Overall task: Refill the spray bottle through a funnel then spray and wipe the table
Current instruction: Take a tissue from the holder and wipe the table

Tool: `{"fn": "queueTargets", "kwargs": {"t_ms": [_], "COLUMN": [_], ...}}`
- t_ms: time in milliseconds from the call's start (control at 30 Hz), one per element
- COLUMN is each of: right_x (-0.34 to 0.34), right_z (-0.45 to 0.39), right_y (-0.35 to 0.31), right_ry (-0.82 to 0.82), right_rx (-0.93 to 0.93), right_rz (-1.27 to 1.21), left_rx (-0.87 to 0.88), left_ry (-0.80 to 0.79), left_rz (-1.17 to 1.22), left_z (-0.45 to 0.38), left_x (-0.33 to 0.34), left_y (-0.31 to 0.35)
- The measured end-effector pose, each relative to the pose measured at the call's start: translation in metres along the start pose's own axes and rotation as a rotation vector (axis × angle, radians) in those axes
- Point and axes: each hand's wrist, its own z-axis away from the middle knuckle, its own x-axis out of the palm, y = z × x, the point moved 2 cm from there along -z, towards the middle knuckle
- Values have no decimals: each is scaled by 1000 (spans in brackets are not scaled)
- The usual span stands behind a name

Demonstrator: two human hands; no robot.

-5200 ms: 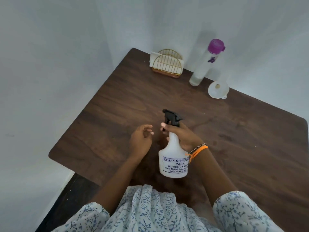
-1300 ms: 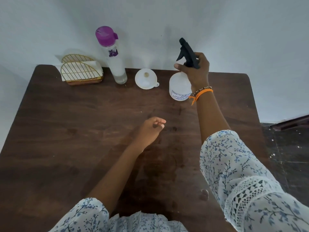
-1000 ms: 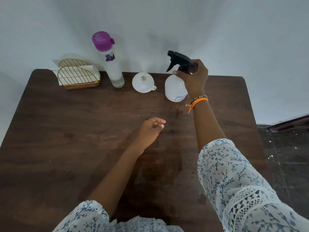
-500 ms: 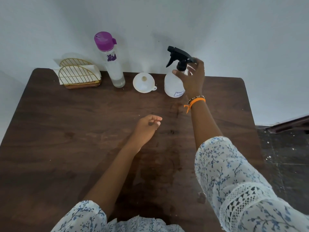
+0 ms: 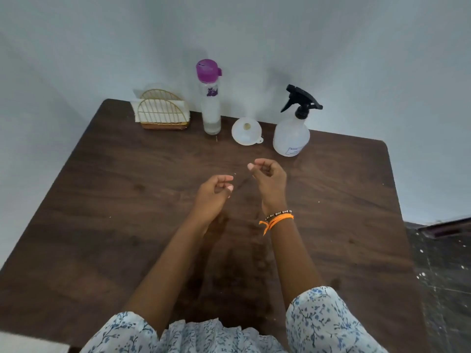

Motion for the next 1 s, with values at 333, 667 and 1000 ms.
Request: {"fn": "queueTargets", "kwargs": {"t_ms": [333, 667, 1000], "right_x": [88, 184, 280], "right_z": [40, 5, -63], "right_y": [-6, -19, -36], "right_ry": [-300, -345, -258], "right_rx": [-35, -85, -352], "right_rz": [149, 296, 613], "left_rx": [-27, -80, -77], "left_ry": [250, 244, 189], "left_rz": [167, 203, 185], "left_z": [22, -17, -85], "left_x": [-85, -157, -204], "left_y": [-14, -19, -20]}}
